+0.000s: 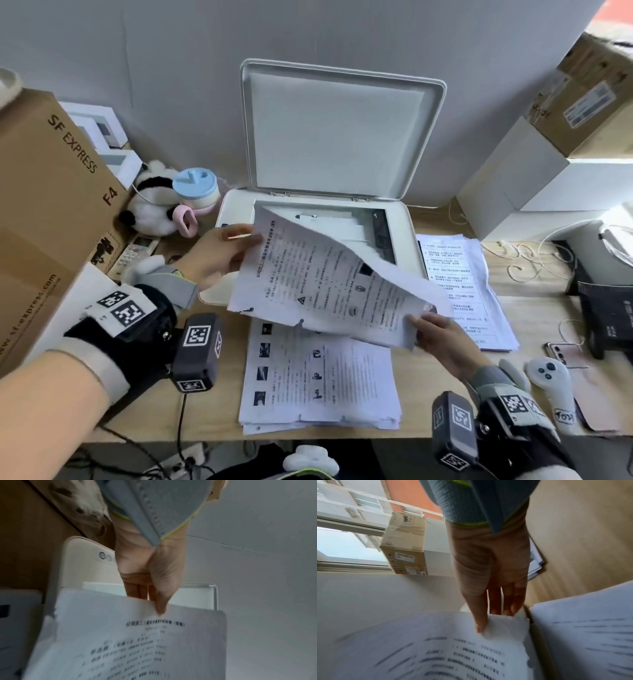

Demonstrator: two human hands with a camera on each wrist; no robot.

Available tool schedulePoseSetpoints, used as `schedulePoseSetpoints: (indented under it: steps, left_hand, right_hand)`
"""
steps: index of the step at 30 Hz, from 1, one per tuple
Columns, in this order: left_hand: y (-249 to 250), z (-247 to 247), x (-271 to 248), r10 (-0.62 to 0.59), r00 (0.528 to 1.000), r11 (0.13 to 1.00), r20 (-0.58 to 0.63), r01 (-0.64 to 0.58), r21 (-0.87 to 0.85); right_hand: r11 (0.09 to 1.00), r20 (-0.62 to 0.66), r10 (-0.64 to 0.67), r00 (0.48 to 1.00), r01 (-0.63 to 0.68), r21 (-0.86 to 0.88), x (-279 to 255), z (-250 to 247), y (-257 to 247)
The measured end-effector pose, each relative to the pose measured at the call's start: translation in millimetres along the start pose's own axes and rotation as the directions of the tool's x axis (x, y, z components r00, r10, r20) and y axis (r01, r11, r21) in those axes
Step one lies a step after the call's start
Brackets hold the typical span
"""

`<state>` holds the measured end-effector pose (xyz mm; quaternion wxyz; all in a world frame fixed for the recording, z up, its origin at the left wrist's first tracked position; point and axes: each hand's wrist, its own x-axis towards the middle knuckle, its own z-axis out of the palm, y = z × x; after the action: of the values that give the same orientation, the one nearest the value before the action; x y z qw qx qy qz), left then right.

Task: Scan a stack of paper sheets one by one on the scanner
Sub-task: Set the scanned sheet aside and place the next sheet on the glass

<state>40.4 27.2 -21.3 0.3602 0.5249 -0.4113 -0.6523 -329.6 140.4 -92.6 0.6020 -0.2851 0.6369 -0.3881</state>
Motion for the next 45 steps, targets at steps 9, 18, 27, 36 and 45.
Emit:
schedulePoseSetpoints:
  steps: [9, 18, 27, 36, 45]
  left_hand:
    - [-13, -6, 26, -0.132, 0.957, 0.987, -0.257, 0.152, 0.058]
    - [-15, -11, 53, 0.065, 0.887, 0.837, -0.458, 0.201, 0.508]
    - [-19, -16, 79, 0.044, 0.889, 0.759, -0.456, 0.267, 0.594]
    - [-7, -18, 91, 0.147, 0.866, 0.729, -0.479, 0.233, 0.644]
    - [112, -8, 150, 0.351, 0.857, 0.907, -0.377, -0.212, 0.363]
  right_hand:
    - [0.976, -0.203, -0.14, 0.969, 0.1, -0.194, 38, 26, -58]
    - [0.838, -0.263, -0.171, 0.949, -0.001, -0.546, 81, 36, -64]
    - [0.716, -0.311, -0.145, 0.939, -0.117, -0.688, 92, 37, -75]
    - [0.737, -0.327, -0.138, 0.935, -0.124, -0.665, 96, 35, -79]
    - [0.919, -0.356, -0.168, 0.919, 0.015, -0.395, 98, 29, -97]
